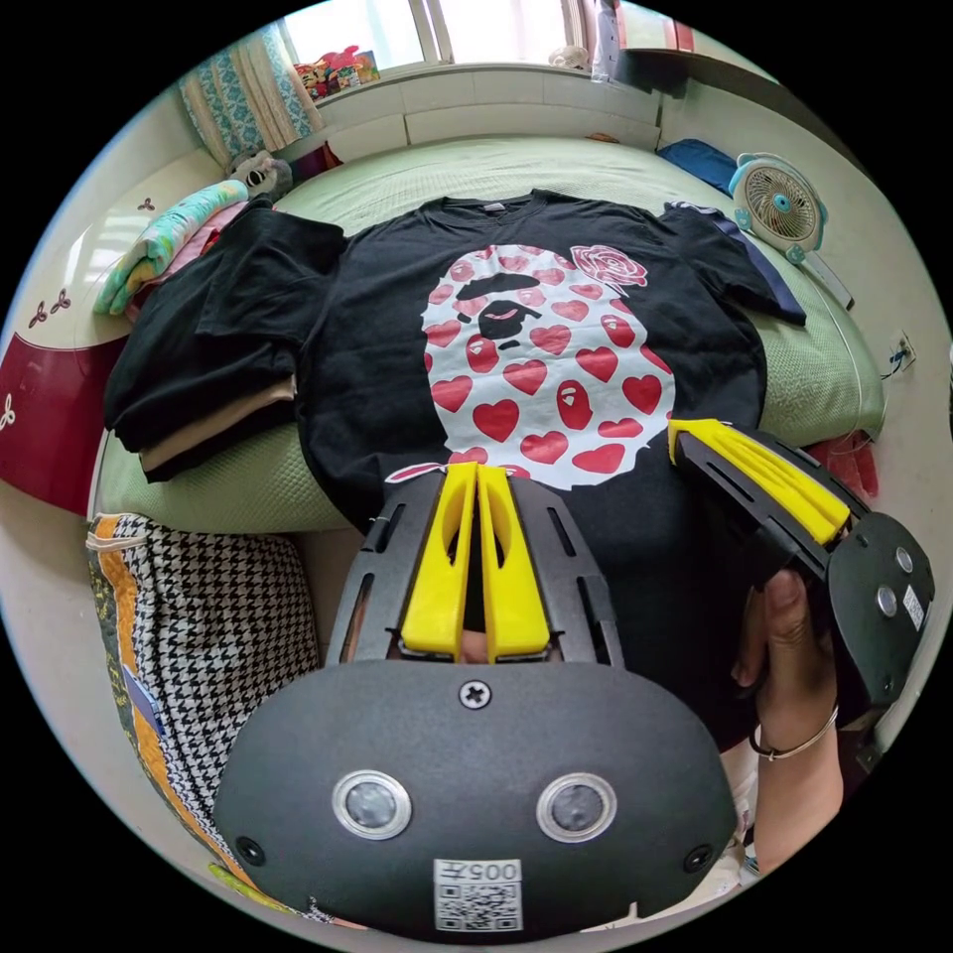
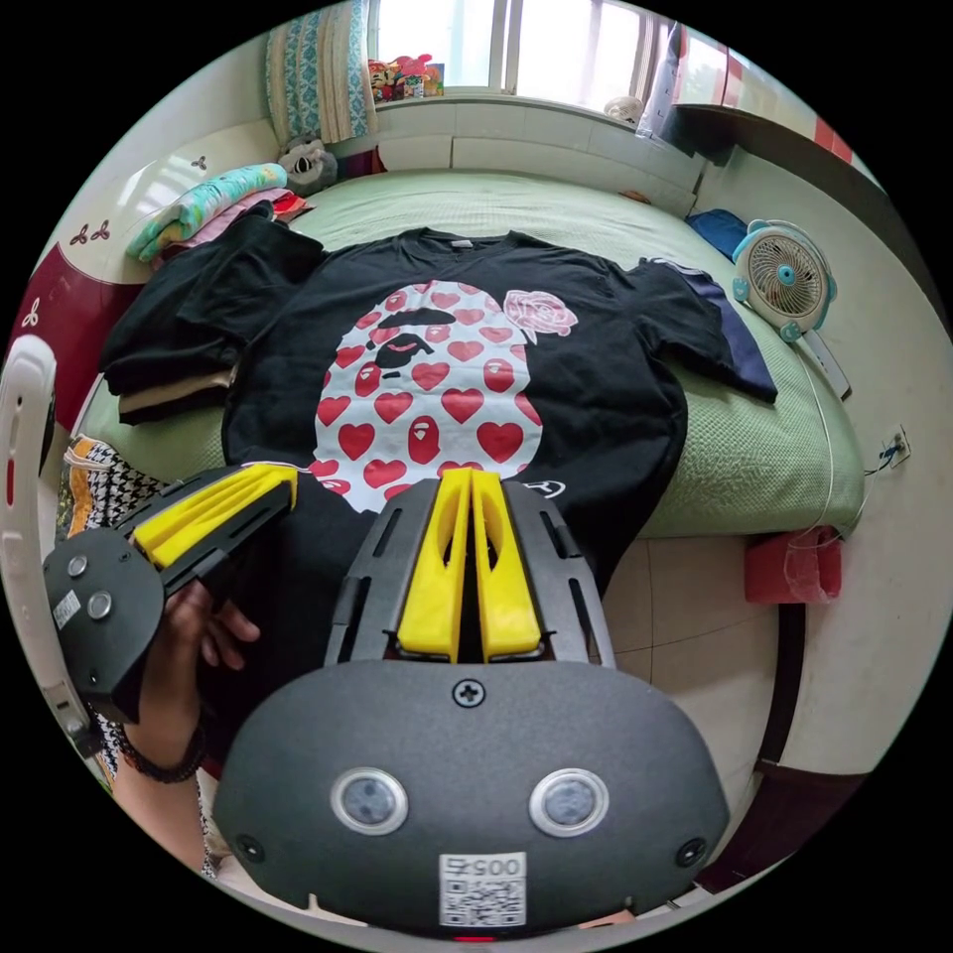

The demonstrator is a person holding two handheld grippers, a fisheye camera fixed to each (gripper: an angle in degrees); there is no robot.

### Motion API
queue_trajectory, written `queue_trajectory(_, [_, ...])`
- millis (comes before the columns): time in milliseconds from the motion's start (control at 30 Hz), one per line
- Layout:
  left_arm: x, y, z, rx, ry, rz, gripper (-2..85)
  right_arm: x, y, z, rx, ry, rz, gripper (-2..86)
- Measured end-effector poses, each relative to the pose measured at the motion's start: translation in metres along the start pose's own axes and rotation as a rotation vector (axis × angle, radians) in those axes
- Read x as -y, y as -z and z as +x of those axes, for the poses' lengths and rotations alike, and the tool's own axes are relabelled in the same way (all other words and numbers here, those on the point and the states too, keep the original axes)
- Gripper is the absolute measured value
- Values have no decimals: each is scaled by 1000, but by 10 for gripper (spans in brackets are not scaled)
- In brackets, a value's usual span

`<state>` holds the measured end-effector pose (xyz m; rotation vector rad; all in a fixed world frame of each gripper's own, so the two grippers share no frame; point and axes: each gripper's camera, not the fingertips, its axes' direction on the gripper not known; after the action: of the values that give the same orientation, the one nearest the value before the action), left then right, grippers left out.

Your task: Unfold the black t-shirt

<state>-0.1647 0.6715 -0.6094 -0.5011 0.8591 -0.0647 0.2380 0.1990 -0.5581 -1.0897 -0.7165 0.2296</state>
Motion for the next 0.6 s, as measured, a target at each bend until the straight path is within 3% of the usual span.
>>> queue_trajectory(600, [-3, -5, 6, 8, -3, 0, -5, -2, 3, -7, -8, 3, 2, -13])
